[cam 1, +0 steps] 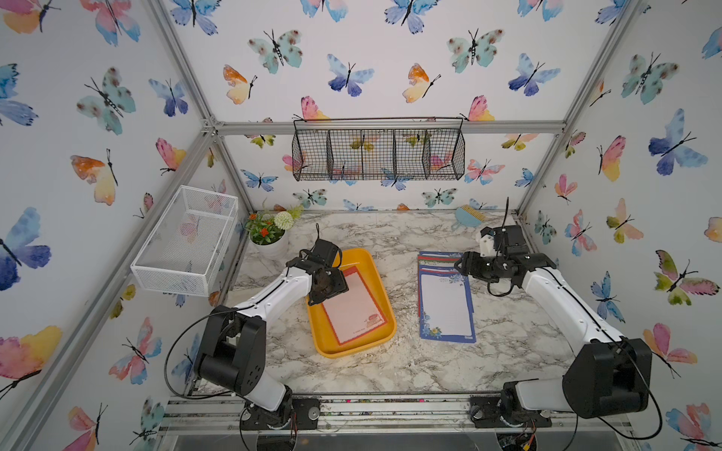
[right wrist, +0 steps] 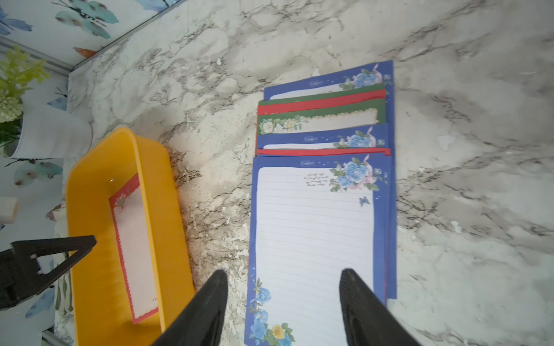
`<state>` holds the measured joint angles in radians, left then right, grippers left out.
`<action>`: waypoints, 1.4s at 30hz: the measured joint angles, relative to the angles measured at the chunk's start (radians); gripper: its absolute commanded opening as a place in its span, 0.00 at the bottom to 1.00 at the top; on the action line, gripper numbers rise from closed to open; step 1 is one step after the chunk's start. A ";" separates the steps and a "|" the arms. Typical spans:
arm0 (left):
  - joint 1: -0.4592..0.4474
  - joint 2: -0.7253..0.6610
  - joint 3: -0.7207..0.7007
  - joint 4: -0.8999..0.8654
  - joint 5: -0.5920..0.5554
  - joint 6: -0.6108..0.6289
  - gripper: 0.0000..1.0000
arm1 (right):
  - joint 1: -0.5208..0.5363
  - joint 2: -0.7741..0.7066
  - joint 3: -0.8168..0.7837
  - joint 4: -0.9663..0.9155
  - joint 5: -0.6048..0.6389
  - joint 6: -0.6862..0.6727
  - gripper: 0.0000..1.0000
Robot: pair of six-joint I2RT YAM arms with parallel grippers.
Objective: Take out the stationery paper from the storage box
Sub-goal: Place the stationery paper at the center of the board, then pick up the stationery paper from the storage box.
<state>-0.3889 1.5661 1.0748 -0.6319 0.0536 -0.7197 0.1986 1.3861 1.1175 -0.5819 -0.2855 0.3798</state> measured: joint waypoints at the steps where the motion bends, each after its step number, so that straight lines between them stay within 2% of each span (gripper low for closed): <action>1: -0.003 0.010 -0.002 -0.008 -0.007 -0.016 0.67 | 0.021 0.001 0.000 0.006 -0.003 0.006 0.63; 5: -0.006 0.028 -0.011 -0.031 -0.037 -0.066 0.69 | 0.087 0.012 -0.005 0.051 -0.030 0.029 0.63; 10: -0.006 0.035 -0.021 -0.034 -0.058 -0.099 0.69 | 0.113 0.021 -0.042 0.119 -0.064 0.047 0.63; 17: -0.006 0.079 -0.066 0.004 -0.043 -0.116 0.69 | 0.130 0.032 -0.075 0.191 -0.114 0.059 0.63; 23: -0.007 0.106 -0.100 0.042 -0.018 -0.119 0.68 | 0.217 0.111 -0.090 0.284 -0.165 0.092 0.63; 27: -0.008 0.103 -0.109 0.079 0.006 -0.108 0.61 | 0.272 0.206 -0.090 0.352 -0.212 0.117 0.62; 35: 0.000 0.071 -0.174 0.218 0.080 -0.057 0.29 | 0.302 0.395 -0.044 0.437 -0.301 0.149 0.59; 42: 0.015 0.047 -0.219 0.294 0.121 -0.031 0.07 | 0.320 0.430 -0.005 0.472 -0.342 0.166 0.57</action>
<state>-0.3740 1.6127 0.8555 -0.3378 0.1749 -0.7509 0.5190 1.8160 1.1130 -0.1101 -0.6277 0.5457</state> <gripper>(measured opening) 0.130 0.578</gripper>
